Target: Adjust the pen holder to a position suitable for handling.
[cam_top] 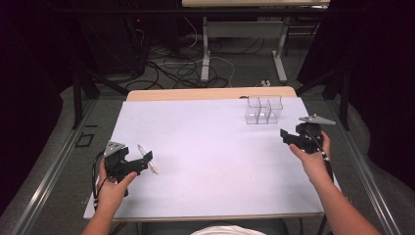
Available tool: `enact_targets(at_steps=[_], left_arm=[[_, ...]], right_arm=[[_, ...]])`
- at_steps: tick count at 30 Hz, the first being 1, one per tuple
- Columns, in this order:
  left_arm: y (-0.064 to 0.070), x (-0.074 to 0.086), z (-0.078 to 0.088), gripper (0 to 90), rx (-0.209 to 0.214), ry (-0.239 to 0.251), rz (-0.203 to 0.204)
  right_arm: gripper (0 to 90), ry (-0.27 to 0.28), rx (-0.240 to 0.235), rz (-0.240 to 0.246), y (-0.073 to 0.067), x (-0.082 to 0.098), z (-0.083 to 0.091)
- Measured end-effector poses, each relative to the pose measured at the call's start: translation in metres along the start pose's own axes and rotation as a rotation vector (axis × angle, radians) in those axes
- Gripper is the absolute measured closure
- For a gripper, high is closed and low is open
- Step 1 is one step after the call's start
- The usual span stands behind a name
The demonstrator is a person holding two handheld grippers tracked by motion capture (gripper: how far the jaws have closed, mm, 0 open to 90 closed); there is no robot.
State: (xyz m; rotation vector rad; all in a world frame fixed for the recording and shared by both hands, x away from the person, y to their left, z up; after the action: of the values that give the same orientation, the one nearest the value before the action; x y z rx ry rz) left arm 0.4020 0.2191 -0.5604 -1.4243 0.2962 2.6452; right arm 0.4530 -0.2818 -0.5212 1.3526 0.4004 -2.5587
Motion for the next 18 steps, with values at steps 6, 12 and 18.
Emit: enact_targets(at_steps=[6,12,18], left_arm=[[0.000,0.000,0.000,2.6,0.001,0.000,-0.001],[0.003,0.002,0.001,3.0,0.008,-0.005,-0.005],[0.001,0.002,0.002,3.1,0.003,-0.004,0.000]], right_arm=[[39.7,0.017,-0.025,0.019,-0.006,-0.034,-0.006],[38.6,-0.022,0.005,0.036,-0.002,-0.051,-0.013],[41.9,-0.031,0.003,0.051,0.000,-0.066,-0.020]])
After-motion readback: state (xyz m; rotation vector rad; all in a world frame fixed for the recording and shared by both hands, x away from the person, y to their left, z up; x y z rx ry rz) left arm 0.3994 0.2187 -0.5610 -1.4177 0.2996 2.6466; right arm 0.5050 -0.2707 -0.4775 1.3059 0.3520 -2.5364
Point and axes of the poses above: each handheld gripper's, and its own axes: z roughly backward along the jaws, x roughly out of its underside, y roughly to its right, the point moved 9 cm from there along -z, roughly forward along the jaws, and after that the axes turned 9 degrees about -x, right-handed, at the moved point
